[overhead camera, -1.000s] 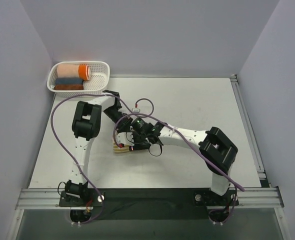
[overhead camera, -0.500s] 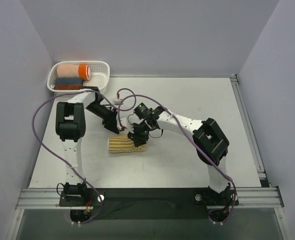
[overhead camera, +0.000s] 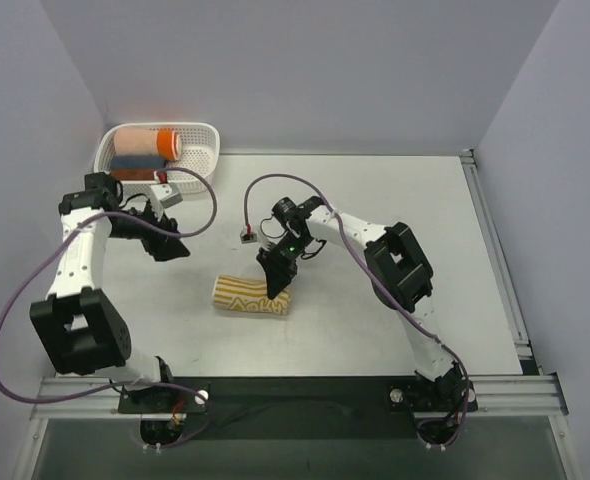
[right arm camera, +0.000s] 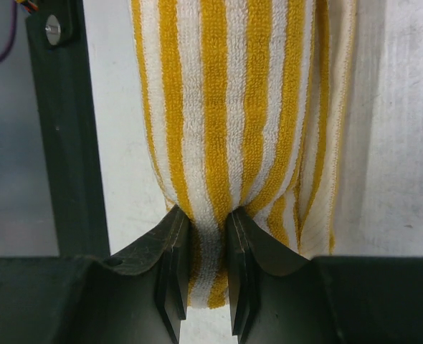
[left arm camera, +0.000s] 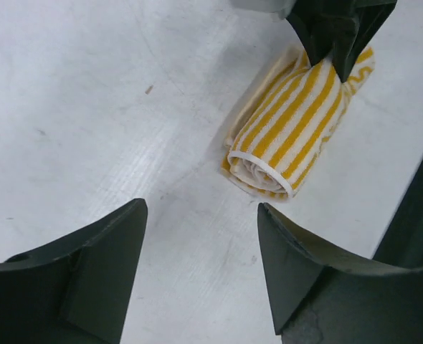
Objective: Roll the towels
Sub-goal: Roll the towel
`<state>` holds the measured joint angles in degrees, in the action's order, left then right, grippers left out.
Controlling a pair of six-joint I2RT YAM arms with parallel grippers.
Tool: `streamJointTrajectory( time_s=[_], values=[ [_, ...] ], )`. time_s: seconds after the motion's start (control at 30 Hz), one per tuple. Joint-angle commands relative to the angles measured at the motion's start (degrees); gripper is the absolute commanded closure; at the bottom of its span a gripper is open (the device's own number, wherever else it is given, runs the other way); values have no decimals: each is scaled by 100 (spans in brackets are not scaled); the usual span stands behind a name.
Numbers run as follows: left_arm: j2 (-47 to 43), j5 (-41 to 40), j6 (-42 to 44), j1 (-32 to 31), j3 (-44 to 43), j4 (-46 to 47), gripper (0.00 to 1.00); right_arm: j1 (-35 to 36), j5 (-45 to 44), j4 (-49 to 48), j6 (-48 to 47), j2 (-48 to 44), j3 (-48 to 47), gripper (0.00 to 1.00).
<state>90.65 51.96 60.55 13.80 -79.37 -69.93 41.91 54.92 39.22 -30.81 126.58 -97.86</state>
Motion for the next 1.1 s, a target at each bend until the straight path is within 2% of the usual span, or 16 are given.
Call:
streamJointTrajectory(
  time_s=[0.0, 0.07, 0.1, 0.3, 0.33, 0.37, 0.4, 0.47, 0.5, 0.57, 0.63, 0.67, 0.83, 1.0, 1.07],
  values=[
    [-1343, -650, -96, -342, 763, 1206, 25, 37, -43, 973, 259, 630, -57, 100],
    [-1838, -889, -62, -580, 1272, 1498, 17, 28, -34, 1035, 259, 727, -162, 100],
    [-2249, -899, -9, -659, 1406, 1691, 3, 10, -42, 1061, 259, 771, -198, 100],
    [-3543, -424, 413, -1327, 2617, 2219, 3, -42, -77, 1316, 224, 1122, -531, 100],
    [-3624, -459, 474, -1536, 2733, 2238, 3, -51, -104, 1360, 224, 1210, -584, 100],
    [-3668, -868, 571, -1782, 2839, 2238, 3, -60, -104, 1395, 224, 1254, -628, 100],
    [-3651, -1185, 563, -2350, 2944, 2264, 3, -69, -95, 1421, 224, 1298, -672, 100],
    [-3538, -1792, 432, -3003, 3112, 2335, 3, -95, -43, 1465, 242, 1404, -804, 100],
    [-3380, -2143, 422, -3485, 3138, 2361, 6, -87, -34, 1474, 251, 1448, -839, 100],
    [-3213, -2365, 283, -3840, 3209, 2510, 14, -87, -16, 1509, 251, 1536, -953, 100],
    [-2975, -2708, 159, -4295, 3296, 2991, 17, -104, -34, 1527, 268, 1614, -1015, 100],
    [-2896, -2927, 71, -4420, 3427, 3177, 19, -104, -60, 1518, 286, 1632, -1068, 100],
    [-2579, -3271, 35, -4877, 3929, 4627, 20, -130, -121, 1536, 382, 1720, -1243, 100],
    [-2132, -3377, 141, -5151, 4123, 4998, 20, -183, -113, 1545, 470, 1826, -1577, 99],
    [-1956, -3525, 106, -5195, 4123, 5015, 25, -201, -113, 1553, 488, 1817, -1639, 98]
  ],
)
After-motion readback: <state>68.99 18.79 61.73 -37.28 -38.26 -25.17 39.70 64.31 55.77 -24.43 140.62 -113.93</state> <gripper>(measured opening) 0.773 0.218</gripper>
